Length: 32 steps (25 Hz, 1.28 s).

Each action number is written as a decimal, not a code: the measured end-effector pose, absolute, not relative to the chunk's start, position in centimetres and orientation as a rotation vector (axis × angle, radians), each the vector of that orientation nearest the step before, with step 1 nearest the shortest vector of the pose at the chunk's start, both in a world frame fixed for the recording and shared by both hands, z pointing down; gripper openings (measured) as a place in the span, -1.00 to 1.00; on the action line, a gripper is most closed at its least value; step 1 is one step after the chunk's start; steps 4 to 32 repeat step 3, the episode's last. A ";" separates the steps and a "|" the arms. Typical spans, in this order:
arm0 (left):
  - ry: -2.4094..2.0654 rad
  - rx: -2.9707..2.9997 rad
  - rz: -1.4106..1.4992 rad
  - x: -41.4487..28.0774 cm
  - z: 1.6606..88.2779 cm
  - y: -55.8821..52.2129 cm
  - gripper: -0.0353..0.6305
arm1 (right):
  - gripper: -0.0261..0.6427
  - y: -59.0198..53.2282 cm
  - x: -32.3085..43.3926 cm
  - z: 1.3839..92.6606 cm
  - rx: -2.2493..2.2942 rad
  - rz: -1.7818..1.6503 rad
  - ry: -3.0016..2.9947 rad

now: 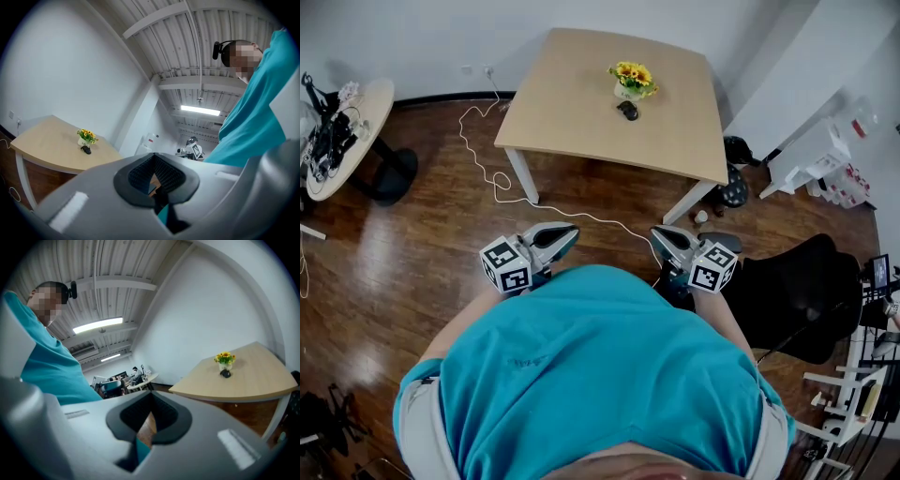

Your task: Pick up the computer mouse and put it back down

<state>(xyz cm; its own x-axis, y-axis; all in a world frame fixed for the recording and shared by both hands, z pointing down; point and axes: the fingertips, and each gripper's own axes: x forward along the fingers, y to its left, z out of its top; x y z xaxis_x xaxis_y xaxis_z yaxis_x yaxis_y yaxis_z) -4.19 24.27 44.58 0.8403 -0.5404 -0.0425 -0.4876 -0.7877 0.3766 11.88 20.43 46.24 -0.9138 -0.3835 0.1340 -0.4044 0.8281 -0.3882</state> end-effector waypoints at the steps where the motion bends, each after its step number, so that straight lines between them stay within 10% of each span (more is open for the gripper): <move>1: -0.770 2.667 -0.209 -4.1 44.6 24.3 -0.88 | -0.92 20.4 12.0 46.2 0.637 0.644 -2.956; 32: -0.771 2.667 -0.207 -3.9 44.7 24.3 -0.88 | -0.92 20.3 12.1 46.2 0.638 0.643 -2.957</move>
